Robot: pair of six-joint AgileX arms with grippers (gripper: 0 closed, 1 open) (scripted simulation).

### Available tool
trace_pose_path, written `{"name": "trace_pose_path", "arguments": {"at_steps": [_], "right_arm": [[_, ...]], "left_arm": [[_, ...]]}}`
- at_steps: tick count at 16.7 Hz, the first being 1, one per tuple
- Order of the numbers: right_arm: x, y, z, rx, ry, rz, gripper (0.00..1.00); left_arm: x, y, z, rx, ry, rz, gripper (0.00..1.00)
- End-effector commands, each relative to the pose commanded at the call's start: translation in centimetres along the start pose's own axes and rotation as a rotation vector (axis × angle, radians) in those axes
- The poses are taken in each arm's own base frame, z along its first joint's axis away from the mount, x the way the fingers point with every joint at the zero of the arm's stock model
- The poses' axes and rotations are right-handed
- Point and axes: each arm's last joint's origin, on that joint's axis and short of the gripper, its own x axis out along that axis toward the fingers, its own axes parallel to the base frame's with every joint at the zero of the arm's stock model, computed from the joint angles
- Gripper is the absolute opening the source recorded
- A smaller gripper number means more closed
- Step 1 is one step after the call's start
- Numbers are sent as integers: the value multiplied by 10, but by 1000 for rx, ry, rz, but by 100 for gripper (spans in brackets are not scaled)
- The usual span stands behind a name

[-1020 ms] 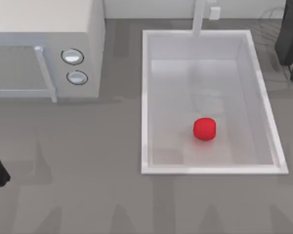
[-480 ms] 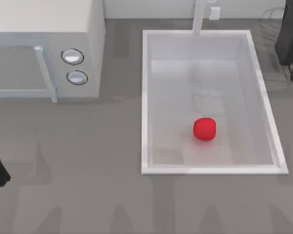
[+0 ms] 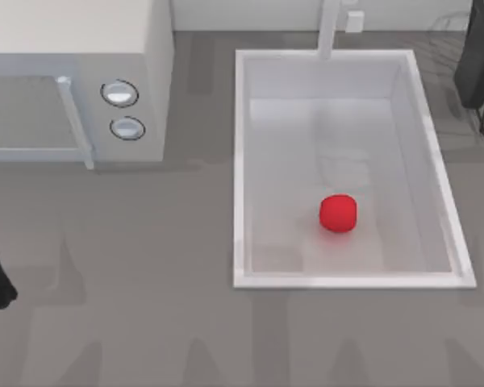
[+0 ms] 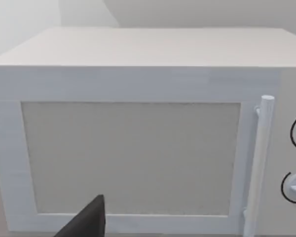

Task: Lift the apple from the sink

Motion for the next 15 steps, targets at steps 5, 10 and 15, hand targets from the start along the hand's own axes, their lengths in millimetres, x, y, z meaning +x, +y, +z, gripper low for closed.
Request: {"name": "trace_pose_path", "arguments": {"at_steps": [5, 10, 15], "right_arm": [[2, 2, 19, 8, 60, 11, 100], [25, 9, 75, 36, 272, 51, 100], [95, 32, 132, 68, 584, 97, 100]], "left_arm": [[0, 0, 0, 0, 0, 0, 100], [0, 0, 0, 0, 0, 0, 100], [0, 0, 0, 0, 0, 0, 100]]}}
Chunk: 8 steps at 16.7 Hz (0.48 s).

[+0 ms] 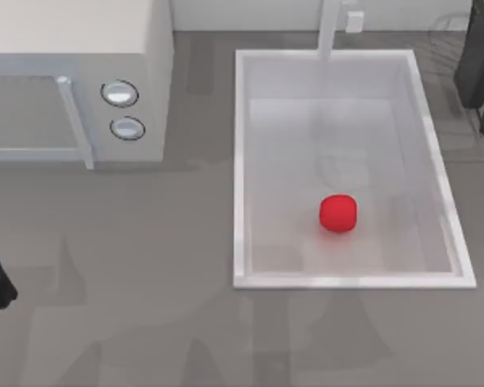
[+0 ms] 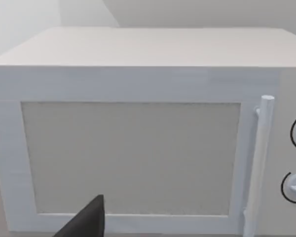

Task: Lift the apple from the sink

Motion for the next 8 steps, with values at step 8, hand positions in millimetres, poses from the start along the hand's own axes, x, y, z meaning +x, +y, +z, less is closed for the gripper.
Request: {"name": "trace_pose_path", "arguments": {"at_steps": [8], "right_arm": [[151, 73, 65, 35, 565, -7, 100]], "left_arm": [[0, 0, 0, 0, 0, 0, 100]]}}
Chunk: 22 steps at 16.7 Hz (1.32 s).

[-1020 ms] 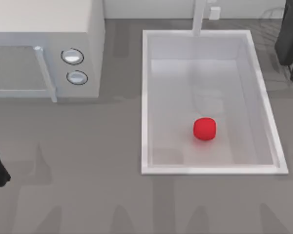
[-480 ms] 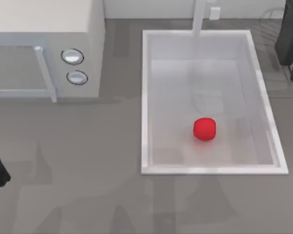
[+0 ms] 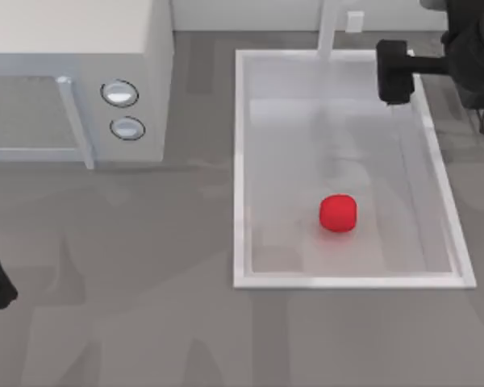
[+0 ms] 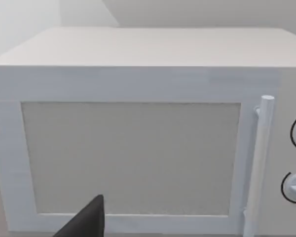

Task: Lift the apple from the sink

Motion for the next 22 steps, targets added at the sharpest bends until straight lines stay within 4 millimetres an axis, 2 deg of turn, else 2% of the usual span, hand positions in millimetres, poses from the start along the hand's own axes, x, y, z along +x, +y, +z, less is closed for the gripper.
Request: {"name": "trace_pose_path", "arguments": {"at_steps": [3, 7, 10, 15, 17, 19, 22], "right_arm": [[57, 30, 16, 12, 187, -39, 100], [116, 58, 14, 23, 363, -96, 100], [135, 66, 10, 27, 416, -118, 100], [136, 64, 11, 32, 418, -120, 100], [142, 64, 9, 31, 422, -122, 100], [162, 63, 2, 31, 426, -123, 100], [207, 60, -14, 30, 410, -116, 100]], "left_arm": [[0, 0, 0, 0, 0, 0, 100], [0, 0, 0, 0, 0, 0, 100], [0, 0, 0, 0, 0, 0, 100], [0, 0, 0, 0, 0, 0, 100], [0, 0, 0, 0, 0, 0, 100], [0, 0, 0, 0, 0, 0, 100], [0, 0, 0, 0, 0, 0, 100]]}}
